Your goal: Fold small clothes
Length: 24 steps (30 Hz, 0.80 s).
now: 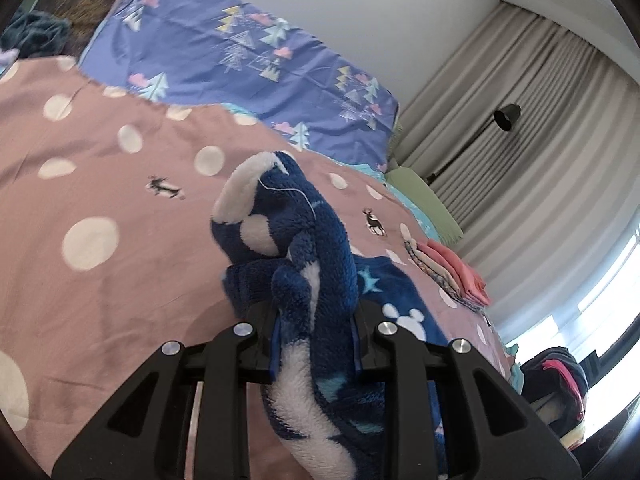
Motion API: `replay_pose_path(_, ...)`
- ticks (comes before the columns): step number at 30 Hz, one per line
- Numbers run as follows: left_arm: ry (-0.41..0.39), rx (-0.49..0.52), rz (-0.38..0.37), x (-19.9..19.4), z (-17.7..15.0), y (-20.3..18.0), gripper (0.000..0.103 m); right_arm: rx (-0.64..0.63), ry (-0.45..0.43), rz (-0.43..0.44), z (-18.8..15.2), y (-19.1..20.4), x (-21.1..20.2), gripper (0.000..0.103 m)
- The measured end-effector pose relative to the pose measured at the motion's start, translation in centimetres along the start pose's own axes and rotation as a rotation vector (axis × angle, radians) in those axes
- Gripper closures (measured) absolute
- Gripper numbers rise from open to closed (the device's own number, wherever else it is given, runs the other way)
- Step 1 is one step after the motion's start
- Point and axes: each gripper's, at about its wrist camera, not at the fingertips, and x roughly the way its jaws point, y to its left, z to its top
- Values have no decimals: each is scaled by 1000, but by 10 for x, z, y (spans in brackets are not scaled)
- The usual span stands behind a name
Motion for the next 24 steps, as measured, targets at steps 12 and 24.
replay_pose_path(12, 177, 216, 27, 115, 23, -145, 78, 411, -89, 2, -38, -148, -67, 82)
replay_pose_path(24, 396, 388, 116, 271, -54, -217, 62, 967, 24, 72, -180, -273, -83, 83)
